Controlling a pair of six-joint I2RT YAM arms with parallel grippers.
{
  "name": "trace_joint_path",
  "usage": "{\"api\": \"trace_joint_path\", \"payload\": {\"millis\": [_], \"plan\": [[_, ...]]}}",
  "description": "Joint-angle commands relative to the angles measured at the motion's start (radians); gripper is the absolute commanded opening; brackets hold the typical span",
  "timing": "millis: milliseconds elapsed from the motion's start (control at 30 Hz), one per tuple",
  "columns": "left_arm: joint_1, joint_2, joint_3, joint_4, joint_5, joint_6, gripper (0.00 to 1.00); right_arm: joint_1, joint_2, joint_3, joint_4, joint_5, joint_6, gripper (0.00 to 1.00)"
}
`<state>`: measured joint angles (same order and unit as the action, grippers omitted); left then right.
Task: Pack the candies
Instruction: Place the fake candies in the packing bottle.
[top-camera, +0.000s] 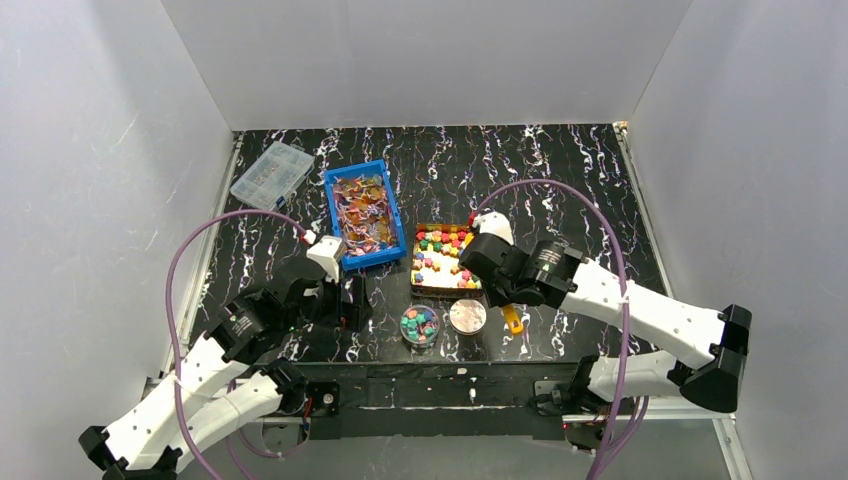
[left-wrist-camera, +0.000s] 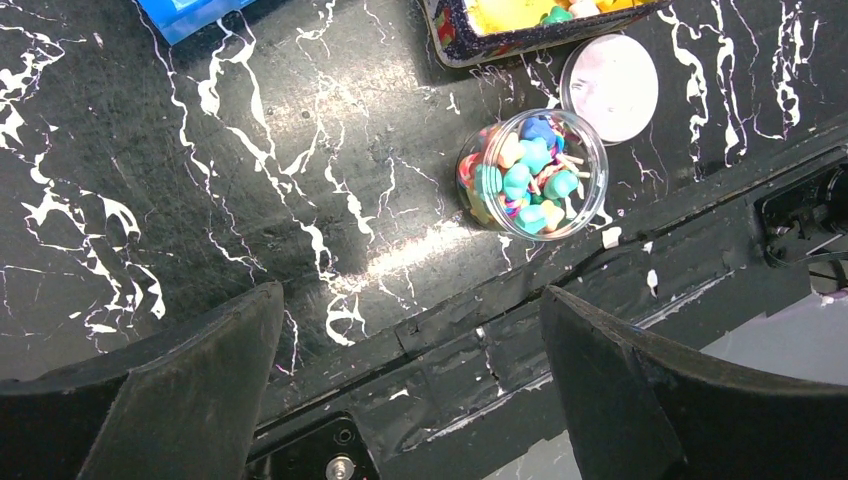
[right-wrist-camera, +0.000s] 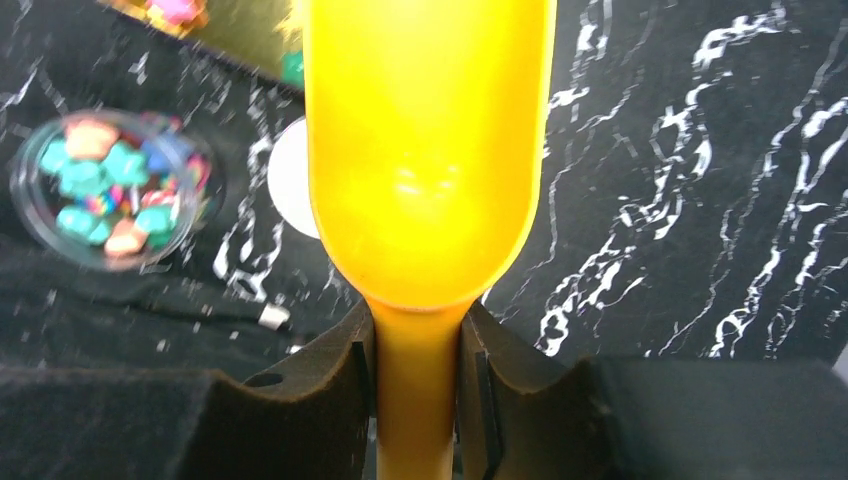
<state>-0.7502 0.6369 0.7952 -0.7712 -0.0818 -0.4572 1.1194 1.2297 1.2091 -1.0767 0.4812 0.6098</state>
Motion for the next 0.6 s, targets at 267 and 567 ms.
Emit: {"api": "trace_joint_path", "payload": {"millis": [267,567], "plan": [[-0.003,0.059,0.002,-0.015,-0.034,-0.008,0.99,-0.536,0.039,-0.232,0.462,0.055,-0.303,0.01],[-0.002,0.078,0.004,-0.014,-0.041,-0.008,0.99,-0.895,0.243,-0.324,0.758,-0.185,-0.344,0.01]]}}
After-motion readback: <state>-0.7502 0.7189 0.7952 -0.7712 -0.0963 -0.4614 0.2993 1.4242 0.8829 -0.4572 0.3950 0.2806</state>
